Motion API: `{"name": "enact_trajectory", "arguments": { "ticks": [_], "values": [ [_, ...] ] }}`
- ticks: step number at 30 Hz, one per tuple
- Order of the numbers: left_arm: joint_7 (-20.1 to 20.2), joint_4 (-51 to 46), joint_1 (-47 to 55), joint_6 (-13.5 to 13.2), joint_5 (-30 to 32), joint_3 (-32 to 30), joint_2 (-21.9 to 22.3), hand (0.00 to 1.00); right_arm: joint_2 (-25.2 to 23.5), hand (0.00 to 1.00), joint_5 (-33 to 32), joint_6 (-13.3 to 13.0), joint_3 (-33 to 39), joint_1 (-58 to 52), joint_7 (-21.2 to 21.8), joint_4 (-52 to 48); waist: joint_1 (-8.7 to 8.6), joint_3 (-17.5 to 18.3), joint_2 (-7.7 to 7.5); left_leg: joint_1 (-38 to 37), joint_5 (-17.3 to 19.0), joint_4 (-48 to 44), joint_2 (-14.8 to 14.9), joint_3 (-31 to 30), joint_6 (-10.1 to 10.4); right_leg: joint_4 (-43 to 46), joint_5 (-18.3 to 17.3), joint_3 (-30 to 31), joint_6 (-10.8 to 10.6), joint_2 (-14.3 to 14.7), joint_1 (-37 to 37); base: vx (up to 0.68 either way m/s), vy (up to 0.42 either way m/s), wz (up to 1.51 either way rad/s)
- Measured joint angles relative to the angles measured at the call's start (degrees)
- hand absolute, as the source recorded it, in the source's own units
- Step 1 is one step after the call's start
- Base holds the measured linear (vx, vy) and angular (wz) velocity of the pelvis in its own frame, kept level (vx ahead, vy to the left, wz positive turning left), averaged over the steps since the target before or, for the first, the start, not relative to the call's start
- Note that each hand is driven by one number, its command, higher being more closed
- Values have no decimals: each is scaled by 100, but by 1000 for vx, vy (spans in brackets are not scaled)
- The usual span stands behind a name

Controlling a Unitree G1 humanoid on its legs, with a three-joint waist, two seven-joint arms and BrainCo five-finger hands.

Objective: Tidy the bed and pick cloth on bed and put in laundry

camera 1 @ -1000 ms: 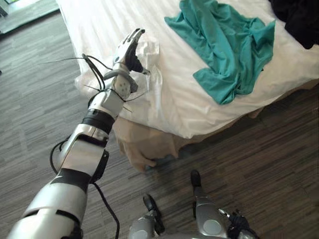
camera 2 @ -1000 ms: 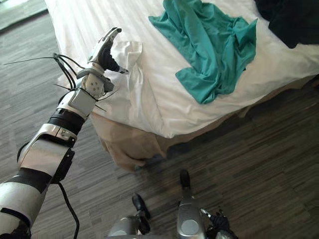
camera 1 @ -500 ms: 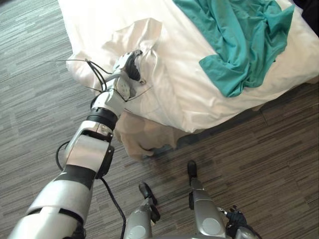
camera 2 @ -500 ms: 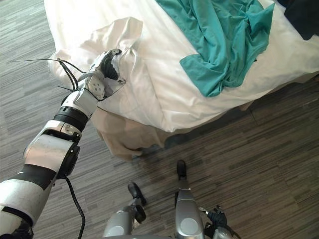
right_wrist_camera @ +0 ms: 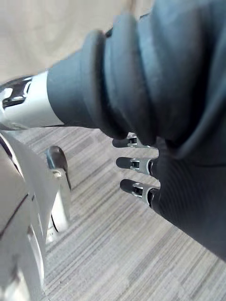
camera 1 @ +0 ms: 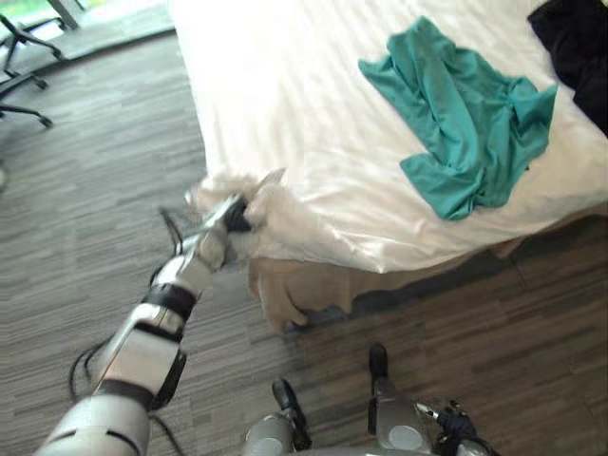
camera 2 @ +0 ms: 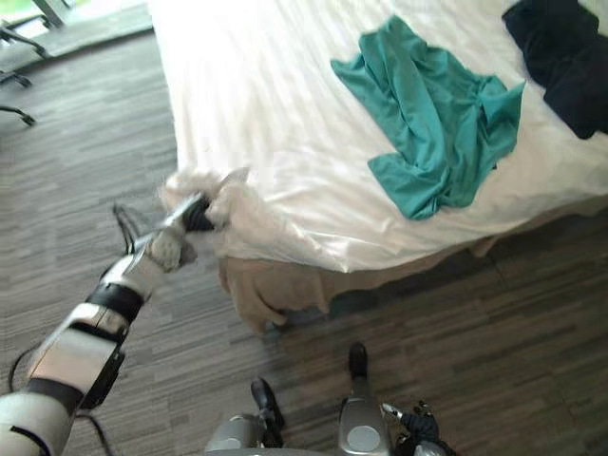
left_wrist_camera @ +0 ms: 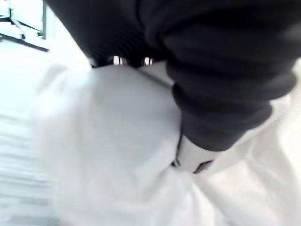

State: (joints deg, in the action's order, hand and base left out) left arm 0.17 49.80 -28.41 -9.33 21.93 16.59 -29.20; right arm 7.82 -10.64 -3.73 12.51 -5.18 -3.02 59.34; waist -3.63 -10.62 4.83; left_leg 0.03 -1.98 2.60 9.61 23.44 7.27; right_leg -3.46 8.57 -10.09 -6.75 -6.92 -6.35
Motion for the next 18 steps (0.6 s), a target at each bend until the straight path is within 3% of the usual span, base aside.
{"name": "enact_trajectory", "arguments": {
  "ticks": [4,8,11,15,16,17,18],
  "values": [
    [0,47,933,11,-187,-679,1,0,-6,0,57,22,1,-38,77,11,86,231,-26,-95,-62,153,3,-140,43,-24,-81,-101,18,51,115,-47,-19,16],
    [-76,511,1600,202,-662,-1916,-13,0,-9,0,56,48,105,-160,97,121,186,429,-73,-293,-74,237,3,-314,43,-193,-116,-321,16,74,516,0,-11,24],
    [-156,634,1903,275,-661,-2256,51,0,-13,0,46,44,141,-193,99,175,277,626,-105,-291,-73,266,-13,-367,44,-210,-119,-365,13,66,532,54,2,11],
    [-179,851,2578,466,-907,-3410,194,0,-41,0,-68,122,839,-164,182,288,351,726,-220,-472,-85,266,-32,-498,17,-208,-148,-413,-39,46,772,62,5,11],
    [-138,159,3243,577,-1098,-3520,188,0,22,0,-114,154,1098,-240,203,191,321,765,-247,-484,-60,266,-48,-529,18,-185,-187,-457,-74,25,800,37,10,7],
    [-106,-396,3636,600,-1232,-3483,206,0,73,100,-164,175,1136,-332,201,81,339,783,-254,-477,-45,266,-56,-543,9,-165,-217,-489,-81,11,801,63,18,21],
    [77,-1206,4226,552,-1399,-3496,345,0,186,100,-263,202,1222,-531,238,-146,463,836,-270,-454,-15,267,-82,-587,-10,-158,-273,-566,-66,-19,807,61,20,26]
  ]
}}
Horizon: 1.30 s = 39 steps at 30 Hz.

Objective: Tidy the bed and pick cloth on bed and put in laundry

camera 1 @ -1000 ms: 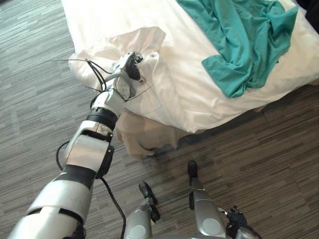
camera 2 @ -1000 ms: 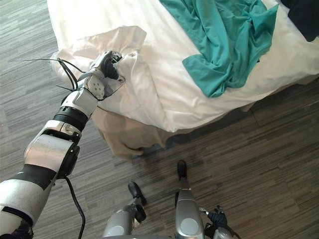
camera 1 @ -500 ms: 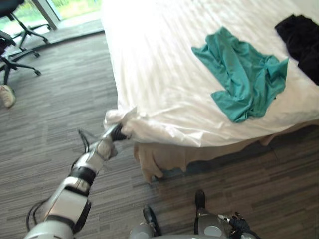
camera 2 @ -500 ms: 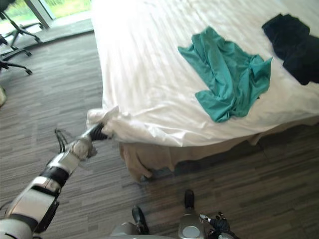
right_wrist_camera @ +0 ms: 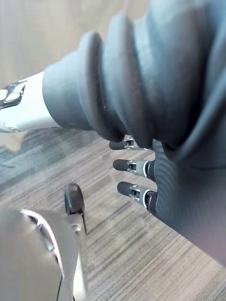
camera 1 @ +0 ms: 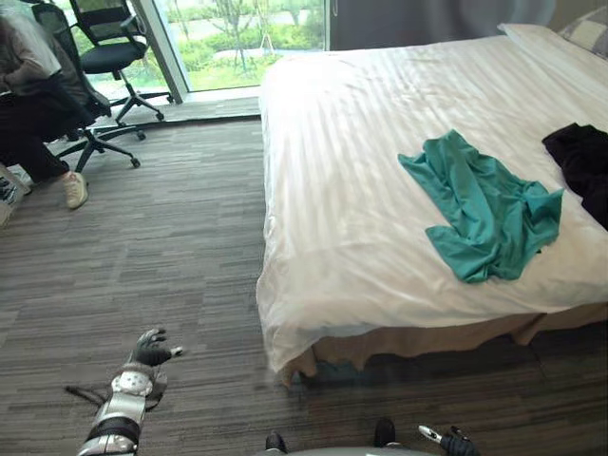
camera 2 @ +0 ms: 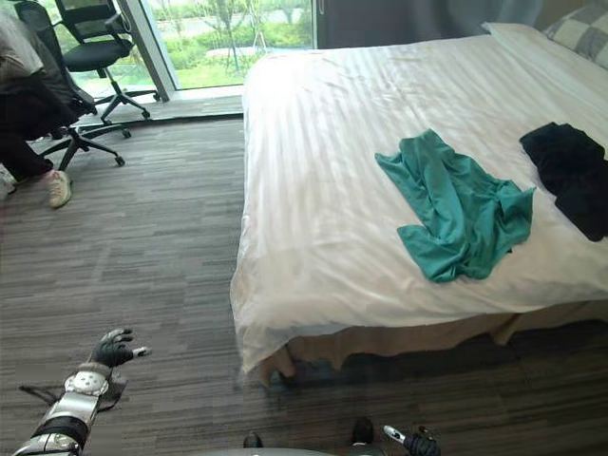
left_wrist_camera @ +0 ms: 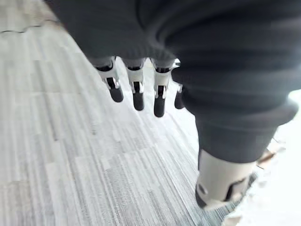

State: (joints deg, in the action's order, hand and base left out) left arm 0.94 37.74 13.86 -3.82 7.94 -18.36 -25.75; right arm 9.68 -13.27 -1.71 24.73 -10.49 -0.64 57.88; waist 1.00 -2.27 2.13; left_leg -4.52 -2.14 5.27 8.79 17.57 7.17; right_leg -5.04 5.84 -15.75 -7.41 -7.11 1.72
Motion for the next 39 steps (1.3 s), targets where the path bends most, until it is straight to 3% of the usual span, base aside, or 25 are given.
{"name": "enact_trajectory", "arguments": {
  "ticks": [1,4,6,9,10,12,14,20,24,28,32,34,36,39],
  "values": [
    [112,-281,350,-65,-74,-125,336,0,149,100,-38,45,164,-92,30,-146,40,83,-12,38,19,1,-44,-29,-22,5,-40,-17,-18,-48,3,58,25,27],
    [40,100,485,-97,-70,-360,1245,0,619,100,-40,66,361,189,-47,-350,157,146,4,64,28,5,-141,-108,-52,32,-58,-91,-44,-148,16,18,38,20],
    [-160,429,472,-35,-165,-35,1781,0,1116,100,-40,68,334,1071,-99,-349,135,156,-31,102,20,16,-187,-256,-63,39,-53,-158,-51,-192,21,-38,17,17],
    [-376,727,93,-44,-399,131,1870,0,1844,100,-83,29,-389,2015,-220,-568,161,166,-129,126,-21,43,-179,-384,-78,41,-59,-289,-38,-182,15,-45,-15,25],
    [-521,803,-64,-74,-535,95,1858,0,1930,100,-266,-197,-616,2124,-76,-1086,161,176,-146,175,-46,46,-179,-476,-87,39,-63,-367,-40,-181,5,-33,-27,25],
    [-774,966,-230,-99,-724,30,1954,0,1572,100,-173,-367,-626,2242,-378,-2230,139,181,-157,184,-56,45,-176,-500,-87,39,-62,-380,-40,-173,13,-12,-12,8],
    [-938,965,-305,-108,-823,66,2098,0,885,100,408,-483,-766,2323,-728,-2935,127,169,-183,182,-87,13,-180,-545,-108,39,-38,-446,-70,-172,62,36,-7,11],
    [-997,961,-550,-161,-976,272,2165,0,280,100,631,-452,-1907,3276,-1050,-2771,187,64,-371,299,-133,12,-198,-784,-104,-16,-32,-658,-81,-172,120,6,-6,20],
    [-981,960,-634,-171,-1277,309,2203,0,75,100,421,-637,-2375,4389,-1075,-2597,471,-112,-523,441,-229,10,-176,-1031,-113,-27,-31,-855,-82,-141,140,-13,-11,31],
    [-980,959,-989,-188,-1594,339,2218,0,-204,100,231,-737,-2812,5603,-1149,-2356,863,-570,-722,733,-398,8,-110,-1430,-69,-2,-34,-1189,-77,-55,77,-69,-30,45],
    [-986,939,-1407,-235,-1752,448,2199,0,-522,100,149,-806,-3012,6509,-1179,-1979,1148,-1112,-816,1166,-550,-52,-77,-1834,-43,148,-72,-1529,-18,-12,-155,-77,-23,48],
    [-1000,859,-1670,-279,-1756,450,2194,0,-667,100,89,-821,-3023,6956,-1187,-1768,1268,-1493,-809,1512,-626,-175,-78,-2048,-38,338,-122,-1725,25,-31,-381,-91,-7,53],
    [-1041,718,-1865,-351,-1796,484,2149,0,-743,100,20,-821,-3022,7293,-1196,-1465,1276,-1756,-789,1837,-730,-225,-87,-2233,-13,580,-215,-1891,30,-104,-658,-90,4,48],
    [-1129,659,-2239,-443,-1987,525,2047,0,-716,100,-1,-816,-2899,7561,-1308,-965,1407,-2199,-683,2206,-858,-224,-99,-2374,-1,998,-345,-2006,76,-227,-1091,-91,12,24]
  ]
}}
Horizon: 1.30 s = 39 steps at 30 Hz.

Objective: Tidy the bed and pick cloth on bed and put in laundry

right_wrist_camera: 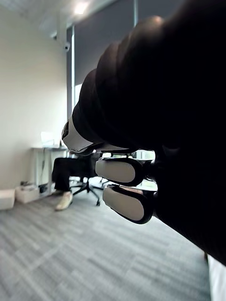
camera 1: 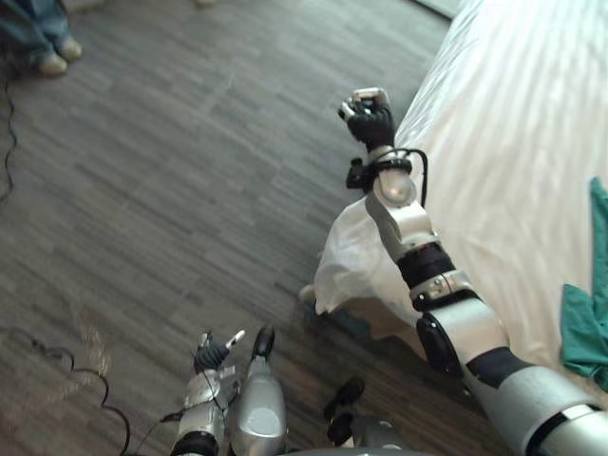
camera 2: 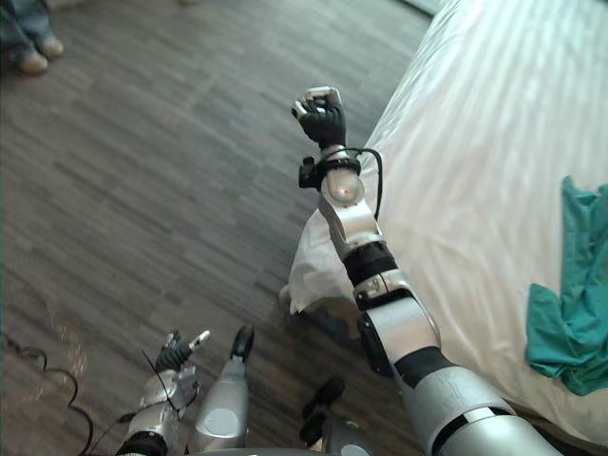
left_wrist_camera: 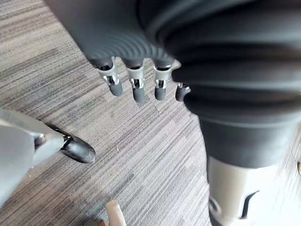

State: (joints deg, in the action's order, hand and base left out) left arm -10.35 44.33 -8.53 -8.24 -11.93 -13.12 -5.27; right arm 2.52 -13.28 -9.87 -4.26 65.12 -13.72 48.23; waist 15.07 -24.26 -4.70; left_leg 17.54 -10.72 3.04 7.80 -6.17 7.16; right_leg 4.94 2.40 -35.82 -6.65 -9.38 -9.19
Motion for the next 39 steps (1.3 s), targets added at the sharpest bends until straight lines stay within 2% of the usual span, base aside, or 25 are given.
{"name": "enact_trajectory", "arguments": {
  "ticks": [3,4,7,9,11,16,18,19,21,23,25,28,29,32,34,37,39],
  "values": [
    [-57,-2,-214,-134,-124,75,48,0,103,100,41,37,396,120,-97,717,9,-149,229,581,-138,13,-4,-125,-4,376,-77,-71,7,-119,-651,-103,-14,14],
    [-103,4,-279,-164,-202,176,76,0,191,100,54,95,586,131,-123,1028,17,-229,349,766,-189,22,-18,-128,-11,519,-106,-59,32,-195,-897,-126,-37,2],
    [-101,-3,-436,-234,-371,241,214,0,492,100,91,233,1015,86,-163,1597,-5,-354,576,1185,-315,86,-66,-38,-20,972,-194,94,58,-393,-1594,-102,-37,-17],
    [-99,-7,-500,-245,-494,237,273,0,600,100,94,237,1047,-119,-177,1593,-44,-359,585,1372,-385,128,-100,145,-64,1304,-292,283,67,-532,-2038,-45,-48,-30],
    [-89,-76,-521,-243,-560,236,360,0,462,100,60,111,814,-485,-116,1289,-140,-360,585,1390,-396,150,-144,267,-74,1587,-412,406,75,-668,-2253,-20,-60,-18],
    [43,-279,-653,-217,-587,232,601,0,-260,100,-52,-70,-44,-1859,83,574,-499,-352,579,1117,-383,124,-190,595,-65,1792,-541,619,73,-792,-2193,7,-57,-13],
    [50,-280,-695,-193,-583,238,664,0,-441,100,-91,60,-369,-2760,202,279,-606,-343,566,899,-326,114,-186,734,-66,1780,-551,683,59,-793,-2026,21,-41,-20],
    [73,-268,-685,-176,-524,242,691,0,-507,100,-66,159,-678,-3587,353,113,-665,-313,534,697,-254,92,-189,809,-30,1766,-595,752,41,-790,-1856,9,-53,-25],
    [152,-174,-604,-146,-478,301,660,0,-489,100,-12,276,-1180,-4588,535,-214,-822,-42,472,596,-177,87,-177,869,-68,1704,-625,793,56,-751,-1790,-6,-56,-21],
    [164,59,-600,-103,-364,533,524,0,-421,100,-22,289,-1607,-5176,807,-561,-928,149,438,398,-113,119,-132,949,-11,1499,-600,861,98,-617,-1595,4,-43,-31],
    [161,318,-581,-89,-282,754,405,0,-401,100,-148,277,-2040,-5462,1069,-1314,-1001,323,394,102,15,121,-38,1033,17,1272,-556,945,163,-456,-1304,-3,-59,-39],
    [164,586,-381,-63,-191,1037,325,0,-459,100,-574,163,-2413,-5449,1373,-2435,-1127,728,370,-164,49,216,22,1117,22,1076,-539,987,164,-344,-1068,32,-31,-23],
    [165,703,-312,-24,-192,1128,304,0,-543,100,-913,33,-2416,-5332,1414,-2831,-1114,836,351,-304,56,222,21,1152,27,1051,-529,1044,152,-333,-977,73,-18,-21],
    [160,852,-104,58,-198,1267,265,0,-710,100,-1484,-136,-2218,-4814,1416,-3316,-1120,1006,357,-547,124,221,14,1297,24,953,-428,1167,57,-313,-791,58,-3,-25],
    [154,864,-12,61,-210,1310,243,0,-914,100,-2022,-350,-1776,-4158,1326,-3403,-1118,1019,367,-578,119,214,2,1394,18,950,-380,1271,27,-318,-830,33,13,-21],
    [153,857,-2,59,-236,1416,237,0,-1013,100,-2272,-571,-1085,-3442,1039,-3294,-1114,967,455,-504,115,191,-23,1443,15,992,-330,1392,18,-342,-966,-8,11,-13],
    [157,795,-2,53,-366,1531,250,0,-866,100,-2284,-767,-407,-2631,741,-2671,-1107,841,657,-421,117,132,-95,1583,16,1099,-294,1580,3,-388,-1212,-49,21,-21]
  ]
}}
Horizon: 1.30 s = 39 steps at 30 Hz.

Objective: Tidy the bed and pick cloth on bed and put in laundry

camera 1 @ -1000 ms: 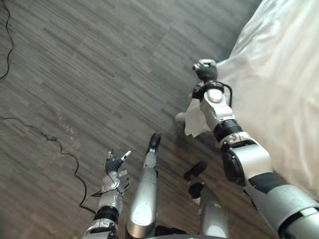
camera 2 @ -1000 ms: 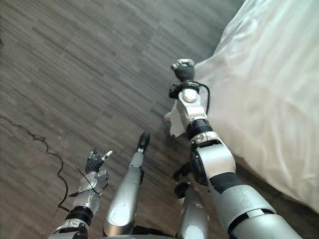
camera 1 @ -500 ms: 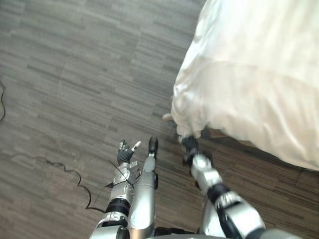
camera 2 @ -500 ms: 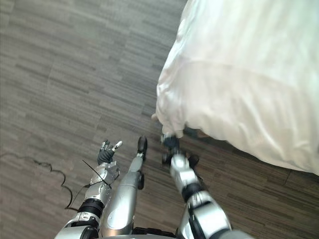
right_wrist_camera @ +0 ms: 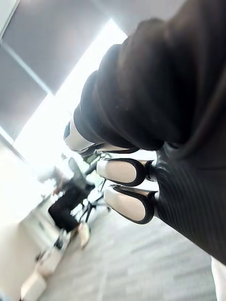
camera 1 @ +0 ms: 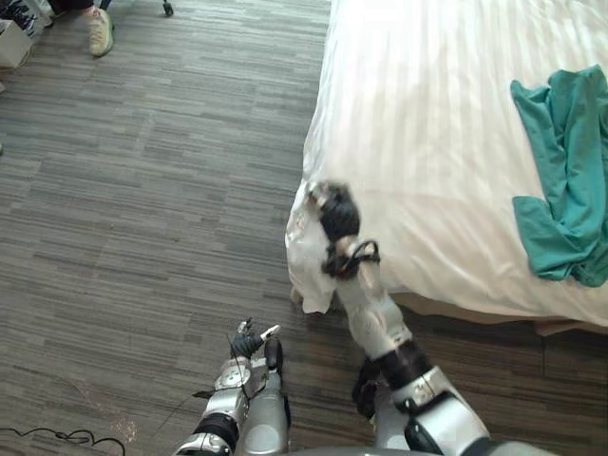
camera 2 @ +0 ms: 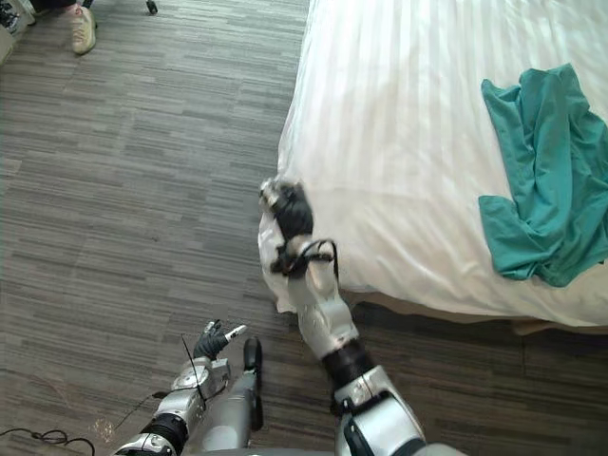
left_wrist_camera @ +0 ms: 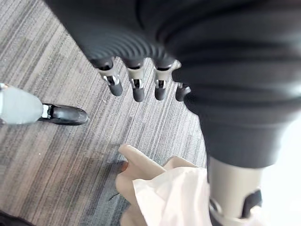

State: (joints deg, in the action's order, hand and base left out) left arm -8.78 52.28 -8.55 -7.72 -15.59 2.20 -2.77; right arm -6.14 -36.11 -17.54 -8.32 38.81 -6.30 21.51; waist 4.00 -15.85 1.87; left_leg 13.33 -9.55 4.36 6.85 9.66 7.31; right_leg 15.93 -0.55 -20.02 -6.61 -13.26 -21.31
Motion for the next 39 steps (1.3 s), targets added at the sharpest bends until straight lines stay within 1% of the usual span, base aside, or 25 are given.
{"name": "enact_trajectory", "arguments": {
  "ticks": [1,2,4,5,7,9,11,13,15,17,18,21,23,25,26,27,30,31,33,34,35,36,37,38,39],
  "values": [
    [-1,-14,-4,-10,-22,-2,13,0,66,100,0,-15,146,166,-78,186,3,-48,69,20,0,-7,-18,53,0,16,22,47,-7,-5,-59,-48,14,-47],
    [0,-119,-1,-31,-80,-4,21,0,325,100,-108,-11,390,420,-253,623,8,-173,284,109,-1,-32,-61,206,-3,11,130,254,-14,-13,-223,-28,7,-45],
    [6,-210,-14,-47,-115,-7,23,0,586,100,-254,5,490,422,-306,826,8,-286,402,147,-1,-39,-71,287,-3,-16,206,356,-13,2,-322,-31,-1,-44],
    [36,-312,-68,-112,-169,-9,21,0,968,100,-403,31,815,321,-377,1141,-27,-480,528,205,0,-47,-72,386,-5,-112,320,453,-11,36,-418,-37,-14,-38],
    [106,-347,-116,-168,-185,-9,19,0,1237,100,-413,-5,992,176,-300,1176,-48,-609,579,228,1,-46,-54,446,-6,-248,413,510,-13,91,-420,-27,-14,-29],
    [154,-341,-156,-164,-235,-4,-2,0,1373,100,-362,-30,1083,39,-122,1102,-246,-653,574,260,70,-47,0,543,-107,-612,625,632,9,218,-372,-3,-4,-29],
    [253,-352,-174,-171,-236,-6,-3,0,1358,100,-223,-29,1244,-40,-71,1138,-330,-657,566,244,114,-59,15,610,-113,-863,724,674,-24,272,-276,20,7,-23],
    [313,-334,-141,-164,-235,-81,0,0,1213,100,-156,-57,1917,-343,141,1136,-370,-649,509,159,199,-110,6,807,-221,-1249,888,777,-2,331,-77,45,12,-31],
    [374,-316,-86,-157,-234,-326,-1,0,874,100,-165,-29,2706,-598,112,1286,-514,-637,401,71,281,-128,-7,951,-231,-1534,1021,856,-6,354,96,68,13,-27],
    [381,-317,-25,-153,-236,-527,20,0,897,100,-171,221,3444,-1119,-102,1955,-550,-584,267,-52,375,-131,4,1135,-219,-1755,1111,1001,21,390,214,94,7,-44],
    [384,-317,5,-151,-237,-603,55,0,983,0,-163,392,3774,-1678,-271,2292,-557,-563,235,-128,436,-128,10,1275,-233,-1808,1110,1116,31,409,233,125,-2,-52],
    [403,-266,132,-142,-293,-802,160,0,1098,0,-7,607,3999,-2962,-419,2449,-712,-550,216,-445,571,-139,32,1641,-184,-1816,1121,1455,15,505,307,179,5,-78],
    [510,-217,218,-112,-410,-954,263,0,1092,0,363,688,3962,-3681,-487,2445,-860,-446,186,-794,892,-418,171,1816,-94,-1738,1060,1739,-78,646,528,231,-31,-95],
    [559,-216,266,-114,-564,-948,344,0,1089,0,608,717,3723,-4036,-484,2469,-822,-202,110,-845,1283,-1093,349,1302,-56,-1490,949,2033,-64,742,565,200,-84,-100],
    [616,-219,271,-131,-738,-940,401,0,1109,0,770,801,3524,-4105,-452,2547,-801,-94,54,-839,1545,-1633,406,683,-31,-1316,850,2256,-68,803,603,130,-74,-114],
    [617,-219,286,-130,-826,-941,458,0,1108,0,833,875,3374,-4078,-391,2554,-766,5,49,-832,1843,-2162,442,53,79,-1125,727,2491,-89,887,602,95,-32,-119],
    [620,-219,478,-131,-1011,-943,501,0,1085,0,988,948,2958,-4034,-179,2524,-672,199,99,-869,2603,-3270,518,-969,320,-772,474,3136,-8,1218,552,-22,198,-134],
    [622,-220,642,-132,-1032,-946,496,0,1001,0,993,1008,2903,-4052,-110,2540,-627,341,79,-934,2886,-3453,435,-1180,231,-785,466,3421,-14,1333,515,-109,342,-145],
    [626,-206,837,-131,-1024,-949,537,0,838,0,1007,1075,2871,-4110,-92,2445,-654,477,43,-1152,3261,-3316,218,-1211,-3,-868,569,3704,-32,1304,483,-133,321,-112],
    [631,-201,912,-133,-977,-952,556,0,717,0,1094,1114,2850,-4254,-92,2245,-618,529,-47,-1327,3516,-3061,68,-839,-144,-926,694,3781,36,1226,337,-204,343,-100],
    [635,-168,938,-131,-862,-940,550,0,585,0,1152,1133,2794,-4333,-91,2072,-537,533,-238,-1382,3560,-2880,-75,-491,-263,-955,823,3583,269,1037,184,-246,335,-137],
    [634,-95,969,-119,-803,-909,532,0,427,0,1156,1154,2735,-4434,-91,1864,-446,530,-470,-1430,3477,-2800,-331,-128,-354,-1016,849,3070,758,696,29,-313,311,-157],
    [636,-9,1074,-63,-650,-938,527,0,345,0,1214,1133,2646,-4554,-84,1660,-453,524,-519,-1464,3388,-2723,-455,203,-517,-1098,289,2241,1178,358,-16,-269,218,-144],
    [638,-14,1063,-49,-569,-938,570,0,323,0,1252,1114,2611,-4613,-82,1612,-471,521,-489,-1525,3322,-2638,-430,369,-639,-1075,57,1898,975,216,-36,-330,232,-146],
    [631,-12,1101,-39,-458,-929,556,0,304,0,1410,1134,2554,-4624,-92,1647,-453,485,-437,-1750,3269,-2420,-395,812,-790,-366,121,1348,741,143,-140,-240,148,-137]
  ]
}}
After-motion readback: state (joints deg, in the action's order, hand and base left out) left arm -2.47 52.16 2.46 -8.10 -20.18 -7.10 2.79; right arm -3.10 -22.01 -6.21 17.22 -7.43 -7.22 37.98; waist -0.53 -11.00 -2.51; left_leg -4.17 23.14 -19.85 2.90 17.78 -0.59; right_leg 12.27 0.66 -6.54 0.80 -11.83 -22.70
